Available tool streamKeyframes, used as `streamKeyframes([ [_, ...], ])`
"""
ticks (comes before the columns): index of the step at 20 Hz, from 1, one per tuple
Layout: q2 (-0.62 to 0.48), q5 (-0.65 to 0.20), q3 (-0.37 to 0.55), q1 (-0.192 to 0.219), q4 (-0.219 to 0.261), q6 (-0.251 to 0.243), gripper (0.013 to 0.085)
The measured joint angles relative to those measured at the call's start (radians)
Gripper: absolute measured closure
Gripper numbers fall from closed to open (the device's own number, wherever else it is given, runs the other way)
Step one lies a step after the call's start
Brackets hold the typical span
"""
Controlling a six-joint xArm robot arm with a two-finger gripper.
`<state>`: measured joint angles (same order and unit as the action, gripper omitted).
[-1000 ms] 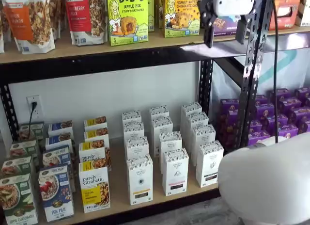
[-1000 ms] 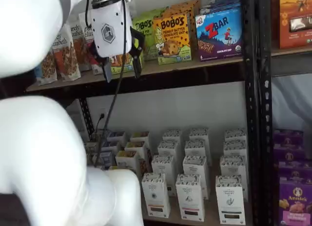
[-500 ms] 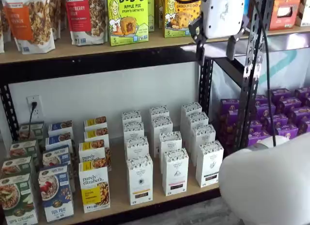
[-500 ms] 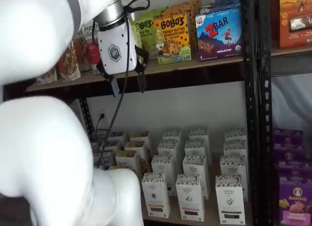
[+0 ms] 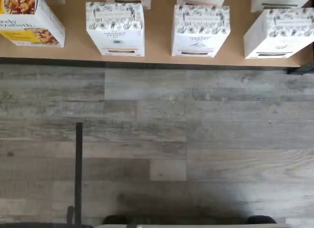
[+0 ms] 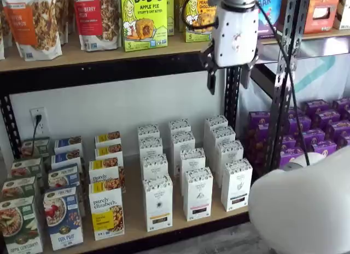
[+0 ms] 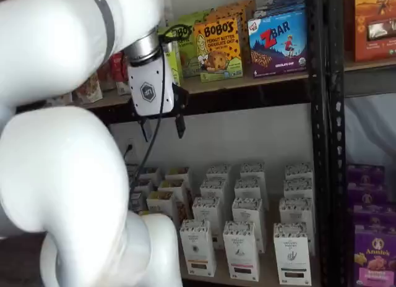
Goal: Pick up the white box with a yellow strip in the middle, on the bottom shelf, the fourth box from the left
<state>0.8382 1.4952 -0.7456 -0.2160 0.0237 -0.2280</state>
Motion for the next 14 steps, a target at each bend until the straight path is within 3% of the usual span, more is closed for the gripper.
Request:
streamKeyframes([
  [6,-0.035,-0.091,0.06,-0.053,0.019,-0.06,0.013],
  [9,-0.059,-0.127,0.084,-0.088,0.061,-0.105,0.013],
  [14,-0.113,-0.176,0.111,-0.073,-0.028,-0.073,0.013],
])
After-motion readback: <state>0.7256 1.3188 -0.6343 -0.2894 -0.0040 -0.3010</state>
